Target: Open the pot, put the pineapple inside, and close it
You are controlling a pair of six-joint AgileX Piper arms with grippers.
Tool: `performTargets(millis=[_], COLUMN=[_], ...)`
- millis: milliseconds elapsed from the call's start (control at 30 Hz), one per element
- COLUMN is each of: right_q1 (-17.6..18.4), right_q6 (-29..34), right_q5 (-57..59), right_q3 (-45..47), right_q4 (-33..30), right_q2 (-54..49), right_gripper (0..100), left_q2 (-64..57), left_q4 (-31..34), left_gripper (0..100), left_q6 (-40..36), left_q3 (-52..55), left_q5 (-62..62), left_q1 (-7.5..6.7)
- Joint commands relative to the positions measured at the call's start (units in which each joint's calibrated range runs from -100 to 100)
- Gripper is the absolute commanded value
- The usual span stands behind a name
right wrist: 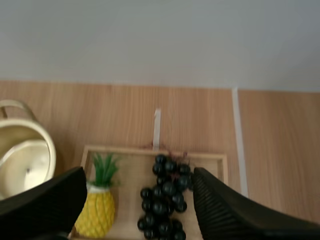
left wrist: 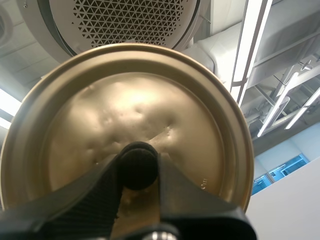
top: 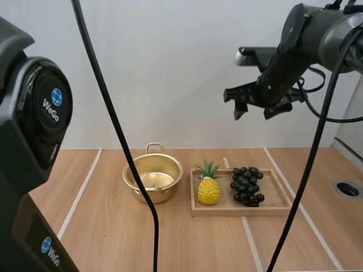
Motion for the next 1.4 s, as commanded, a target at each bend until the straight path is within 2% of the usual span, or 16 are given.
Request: performTargets(millis=[0, 67, 400, 600, 1000, 1367], right_q1=[0.04, 0.04, 0.04, 0.04, 0.04, 0.04], right_q6=[-3.87, -3.87, -3.48, -3.38, -3.86, -5.36], right_q5=[4.88, 4.88, 4.88, 4.88, 4.88, 4.88], right_q3=[0.03, 0.03, 0.03, 0.03, 0.03, 0.03], right_q4=[4.3, 6.89, 7.4, 10.64, 10.64, 11.25], right_q2=[3.3, 5.51, 9.36, 9.36, 9.69, 16.34], right_gripper=[100, 100, 100, 100, 100, 100], left_q2=[0.01, 0.01, 0.01, 0.01, 0.01, 0.01], left_q4=[-0.87, -1.16, -1.26, -1.26, -1.26, -1.26], left_gripper=[0, 0, 0, 0, 0, 0], left_q6=[-1.0, -1.23, -1.23, -1.23, -1.23, -1.23], left_q3=[-0.28, -0.28, -0.28, -0.28, -0.28, -0.28], left_q5=[-1.03, -1.03, 1.01, 1.01, 1.01, 0.82], left_q1=[-0.06, -0.06, -0.06, -0.06, -0.06, -0.06])
